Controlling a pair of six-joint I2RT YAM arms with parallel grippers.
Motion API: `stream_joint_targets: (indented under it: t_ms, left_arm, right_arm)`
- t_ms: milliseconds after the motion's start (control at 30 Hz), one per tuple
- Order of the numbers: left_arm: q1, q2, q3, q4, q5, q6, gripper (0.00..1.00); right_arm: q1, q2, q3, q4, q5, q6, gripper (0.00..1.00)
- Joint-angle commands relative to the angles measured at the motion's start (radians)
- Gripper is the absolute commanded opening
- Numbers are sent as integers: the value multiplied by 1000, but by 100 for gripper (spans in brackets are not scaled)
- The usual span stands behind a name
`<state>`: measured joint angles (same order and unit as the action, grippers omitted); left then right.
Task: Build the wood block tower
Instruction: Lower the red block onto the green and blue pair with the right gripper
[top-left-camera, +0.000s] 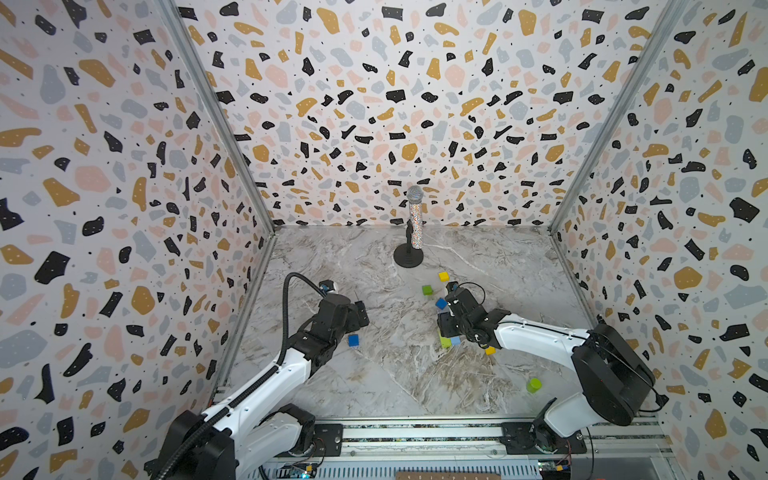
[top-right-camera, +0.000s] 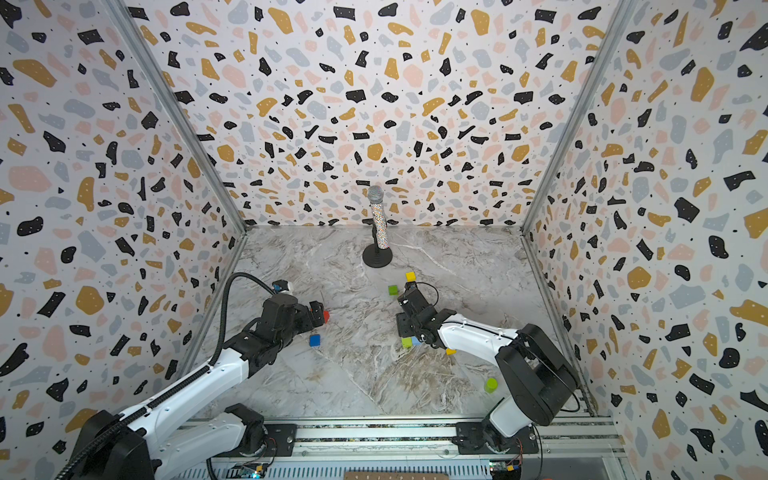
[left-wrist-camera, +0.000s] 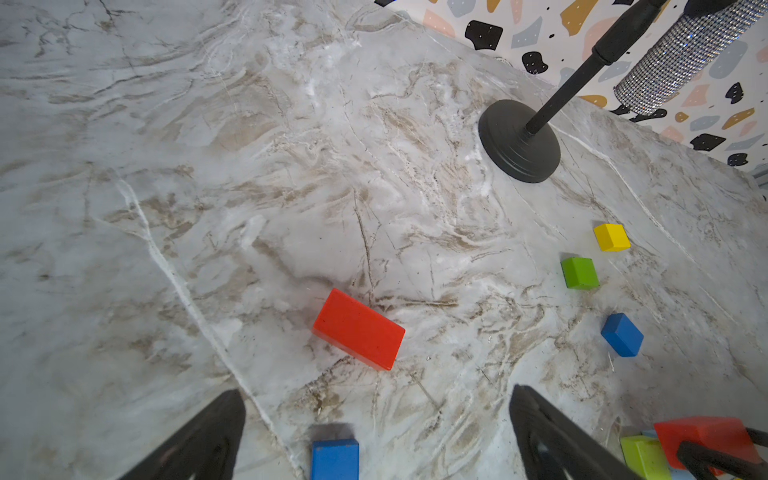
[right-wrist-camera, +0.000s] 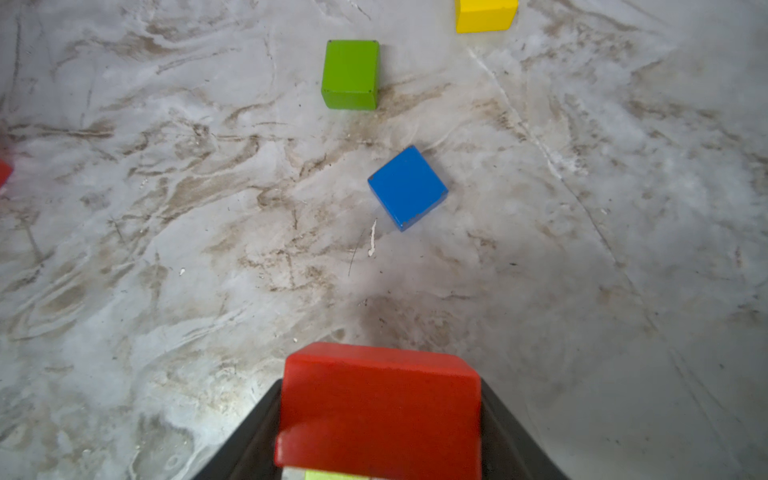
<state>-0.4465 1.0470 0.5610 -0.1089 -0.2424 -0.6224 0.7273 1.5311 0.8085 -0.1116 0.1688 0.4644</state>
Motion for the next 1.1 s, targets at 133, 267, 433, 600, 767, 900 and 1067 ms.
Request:
stream_joint_targets:
  t_ms: [133,267,433,600,767,900,1067]
  left_arm:
    - [-8,8,-13,39,-17,-7,100]
    - [-8,8,-16,39,-19,-4,100]
    - [-8,13,-23,43,-17,-4,100]
    - [-8,18,-19,46,-16,-1,100]
    - [-9,21,-16,48,-16,3,100]
    - [-8,24,-21,55,-15,2,100]
    - [-8,22,-25,60,-14,1,100]
  right_arm:
    - [-3,-31,-15,27,-6,-1,52]
    - [-3,-26,-30,38,-18,-3,52]
    - [-3,-23,-34,38,-17,-4,52]
    - [-3,-14,-32,38,-28,-8,53]
    - [-3,-9,-32,25,-28,-10,53]
    - [-3,-12,-32,17,-28,-10,53]
    - [-2,-15,-21,-3,-27,-7,53]
